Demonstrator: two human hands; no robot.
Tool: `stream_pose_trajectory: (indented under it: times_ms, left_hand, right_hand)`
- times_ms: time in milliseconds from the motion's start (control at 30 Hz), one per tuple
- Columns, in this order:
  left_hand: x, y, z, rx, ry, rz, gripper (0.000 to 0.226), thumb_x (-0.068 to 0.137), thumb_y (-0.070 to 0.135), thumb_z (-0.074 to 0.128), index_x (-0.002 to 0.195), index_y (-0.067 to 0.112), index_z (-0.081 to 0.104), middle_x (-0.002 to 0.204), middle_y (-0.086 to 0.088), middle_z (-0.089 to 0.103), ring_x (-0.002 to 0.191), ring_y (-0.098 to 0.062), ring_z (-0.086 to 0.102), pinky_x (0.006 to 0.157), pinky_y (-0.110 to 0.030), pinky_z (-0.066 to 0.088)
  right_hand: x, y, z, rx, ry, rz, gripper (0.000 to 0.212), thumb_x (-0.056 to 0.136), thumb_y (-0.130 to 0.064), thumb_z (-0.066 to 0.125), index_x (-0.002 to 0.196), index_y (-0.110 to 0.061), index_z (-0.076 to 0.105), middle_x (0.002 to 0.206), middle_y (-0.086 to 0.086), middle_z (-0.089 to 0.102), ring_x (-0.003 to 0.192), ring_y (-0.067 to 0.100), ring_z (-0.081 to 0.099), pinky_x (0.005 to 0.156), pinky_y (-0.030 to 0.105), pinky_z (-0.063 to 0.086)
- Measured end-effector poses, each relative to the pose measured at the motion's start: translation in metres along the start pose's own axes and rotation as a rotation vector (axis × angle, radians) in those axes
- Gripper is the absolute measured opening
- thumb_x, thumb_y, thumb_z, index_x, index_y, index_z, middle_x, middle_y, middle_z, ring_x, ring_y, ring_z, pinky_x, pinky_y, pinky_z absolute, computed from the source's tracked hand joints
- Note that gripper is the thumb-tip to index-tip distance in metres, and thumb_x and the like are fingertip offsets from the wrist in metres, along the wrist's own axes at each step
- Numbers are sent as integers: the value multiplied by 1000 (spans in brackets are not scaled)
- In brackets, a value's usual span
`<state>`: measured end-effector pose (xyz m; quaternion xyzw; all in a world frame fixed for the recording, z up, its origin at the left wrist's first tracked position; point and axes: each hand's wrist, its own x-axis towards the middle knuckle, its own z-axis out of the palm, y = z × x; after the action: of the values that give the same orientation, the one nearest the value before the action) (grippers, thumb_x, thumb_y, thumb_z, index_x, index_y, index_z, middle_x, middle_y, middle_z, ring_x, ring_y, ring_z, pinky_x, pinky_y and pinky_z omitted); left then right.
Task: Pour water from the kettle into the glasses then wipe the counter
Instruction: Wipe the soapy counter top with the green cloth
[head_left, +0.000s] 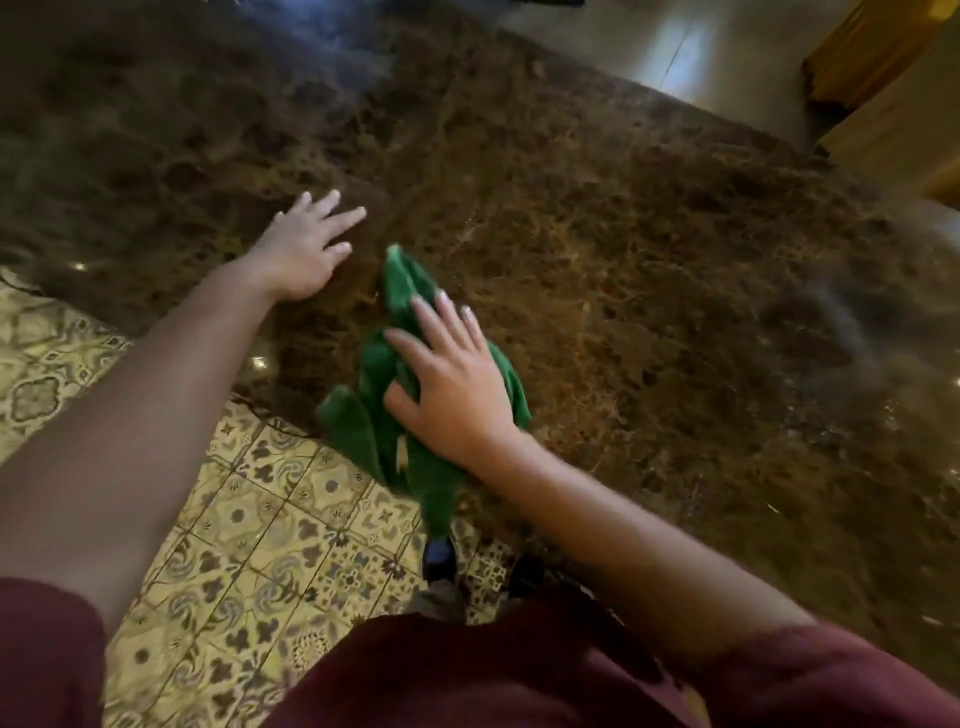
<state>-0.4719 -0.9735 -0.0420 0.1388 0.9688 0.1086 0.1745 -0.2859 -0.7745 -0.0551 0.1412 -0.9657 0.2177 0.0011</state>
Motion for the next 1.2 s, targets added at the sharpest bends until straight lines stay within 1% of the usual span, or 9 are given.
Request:
stream_pose_trajectory:
  times_ms: [133,233,333,500,700,833,1033,1100,1200]
  left_hand:
    - [-6,-17,-10,120,79,-48,51,104,52,41,153,45,33,169,-5,16,154,-34,15,121,-54,20]
    - [-24,-45,-5,75,52,-168,64,98,69,32,157,46,20,171,-5,2,156,-34,-3,123,-57,4]
    - [-26,-56,5,23,47,-174,70,97,72,26,159,44,11,171,-4,-8,155,-32,-16,123,-54,-9]
    - [-26,-64,4,55,31,-153,71,95,77,21,158,48,5,170,1,-13,154,-27,-20,123,-52,-11]
    - [-22,-75,-2,60,46,-206,77,92,80,20,159,46,3,170,0,-15,154,-26,-21,123,-56,-10]
    - [-28,-93,-5,48,54,-285,93,80,92,12,158,44,-5,168,-4,-20,152,-31,-26,120,-62,-12]
    - [-24,-96,-1,60,73,-235,94,80,92,8,158,43,-9,167,-5,-23,151,-31,-28,120,-63,-14]
    - [-24,-98,-2,44,76,-233,87,84,88,7,158,44,-6,168,-3,-22,151,-30,-28,120,-61,-15]
    - [-23,-99,-5,-118,90,-238,73,93,78,0,159,47,7,170,2,-15,153,-24,-25,120,-58,-17]
  right_hand:
    - [-42,13,-7,7,-52,-3,59,89,-54,51,141,-28,62,165,3,41,159,27,21,130,53,8]
    - [1,37,-16,-2,36,155,65,88,-53,48,143,-22,62,162,8,44,158,29,26,130,51,11]
    - [76,47,-15,-40,99,277,67,91,-51,50,148,-19,55,165,13,40,158,32,24,130,47,12]
    - [154,18,-4,-55,64,275,64,93,-52,51,151,-25,53,168,12,33,159,31,20,130,46,11]
    - [50,-56,26,-24,-17,63,63,94,-52,49,151,-25,52,169,11,31,160,30,15,131,50,7]
    - [26,-29,12,-45,-45,95,64,93,-54,42,150,-28,53,169,5,32,161,27,14,131,52,5]
    - [176,56,-12,-23,181,424,53,102,-34,54,151,-14,50,165,18,34,158,38,18,129,49,11]
    - [227,55,-11,-7,174,395,53,102,-36,52,153,-19,49,166,15,35,158,36,19,129,47,11]
    - [254,13,7,-26,86,207,51,100,-37,52,149,-24,55,164,10,39,157,32,23,129,46,13]
